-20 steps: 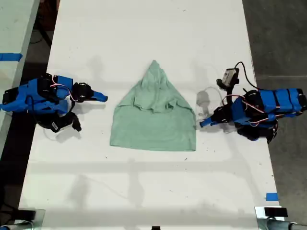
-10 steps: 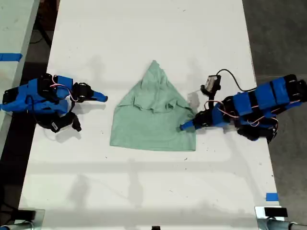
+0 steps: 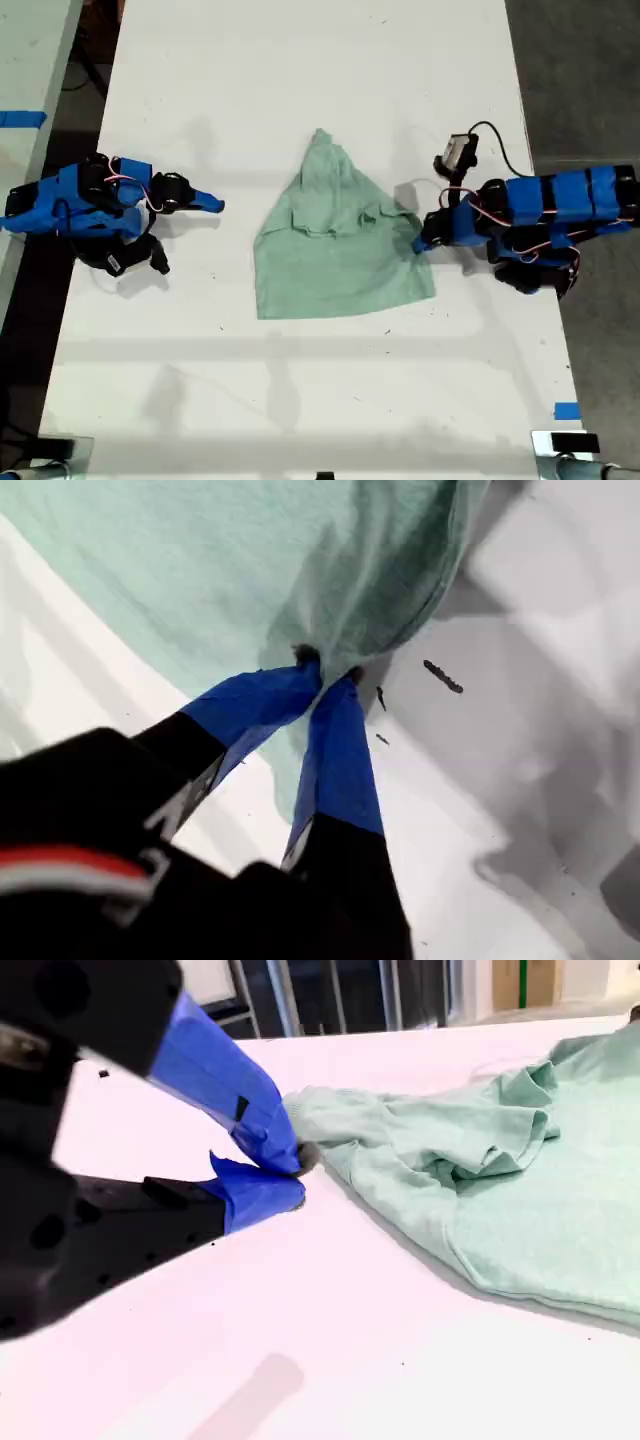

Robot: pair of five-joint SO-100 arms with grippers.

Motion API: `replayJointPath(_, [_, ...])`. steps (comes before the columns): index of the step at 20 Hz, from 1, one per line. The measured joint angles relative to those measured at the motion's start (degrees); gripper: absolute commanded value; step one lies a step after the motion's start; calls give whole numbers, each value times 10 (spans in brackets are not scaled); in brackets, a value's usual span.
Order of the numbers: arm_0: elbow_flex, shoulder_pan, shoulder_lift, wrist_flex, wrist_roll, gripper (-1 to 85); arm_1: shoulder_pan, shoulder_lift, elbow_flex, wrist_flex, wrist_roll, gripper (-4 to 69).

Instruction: Fold t shirt

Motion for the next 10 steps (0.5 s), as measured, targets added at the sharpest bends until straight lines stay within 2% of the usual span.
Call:
replayJointPath(2, [0,0,0,0,0,-3,5,-33,-105,50,-45,-6])
replayJointPath(7, [0,0,0,0,0,-3,-29,-394,-447,54,-117,8])
replayJointPath(9, [0,0,0,0,0,-3,-46,-586,-600,59,-133,282])
replayJointPath(10, [0,0,0,0,0,-3,-53,-678,-671,67,-137,320])
